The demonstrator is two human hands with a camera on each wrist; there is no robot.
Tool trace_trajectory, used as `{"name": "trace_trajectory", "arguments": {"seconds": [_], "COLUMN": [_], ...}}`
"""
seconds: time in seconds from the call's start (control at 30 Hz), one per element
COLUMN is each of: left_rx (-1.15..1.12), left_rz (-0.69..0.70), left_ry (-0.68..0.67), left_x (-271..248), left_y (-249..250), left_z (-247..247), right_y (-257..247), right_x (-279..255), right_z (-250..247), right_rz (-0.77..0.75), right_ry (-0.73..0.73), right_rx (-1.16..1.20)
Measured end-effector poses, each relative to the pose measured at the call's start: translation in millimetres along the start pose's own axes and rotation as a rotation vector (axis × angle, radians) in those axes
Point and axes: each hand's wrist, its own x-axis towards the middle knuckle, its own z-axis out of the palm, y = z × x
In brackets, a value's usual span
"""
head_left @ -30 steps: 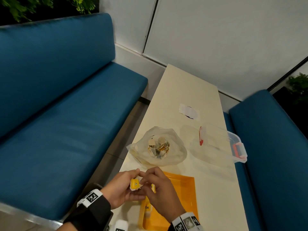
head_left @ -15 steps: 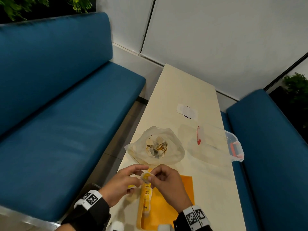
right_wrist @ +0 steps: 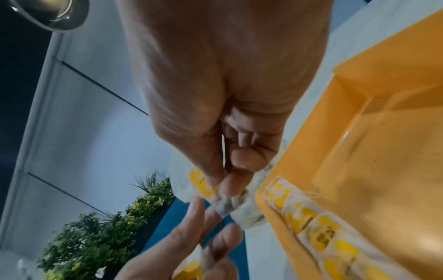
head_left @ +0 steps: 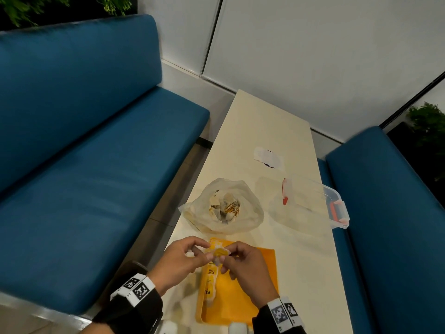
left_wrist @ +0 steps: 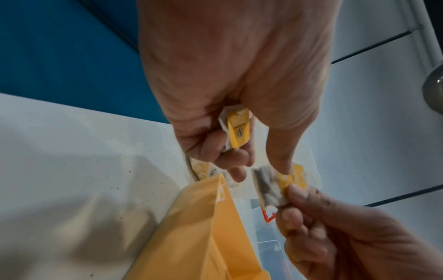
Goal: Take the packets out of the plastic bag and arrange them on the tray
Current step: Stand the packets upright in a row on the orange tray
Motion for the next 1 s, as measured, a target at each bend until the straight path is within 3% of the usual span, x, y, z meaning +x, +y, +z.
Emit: {"name": "trace_trajectory", "arguments": {"seconds": [0.2, 0.33, 0.5, 1.0], "left_rx": [0.193, 0.306, 0.340, 0.289], "left_rz": [-0.192, -0.219, -0.197, -0.238], "left_ry": [-0.058, -0.125, -0.151, -0.124], "left_x": [0.8, -1.8, -3.9, -8.7], "left_y": [-19.4, -27.4, -32.0, -30.1], "left_z": [4.4, 11.4, 18.9, 23.4], "right_y": [40.9, 58.0, 70.8, 73.4], "right_x": [-12.8, -18.1, -13.0, -8.0], "right_z": [-3.7, 3.5, 19.1, 48.5], "right_rz": [0.265, 0.378, 0.390, 0.264], "right_ry": [-0.150, -0.251, -0.260, 0.007], "right_rx": [-0.056, -0.103, -0.195, -0.401]}}
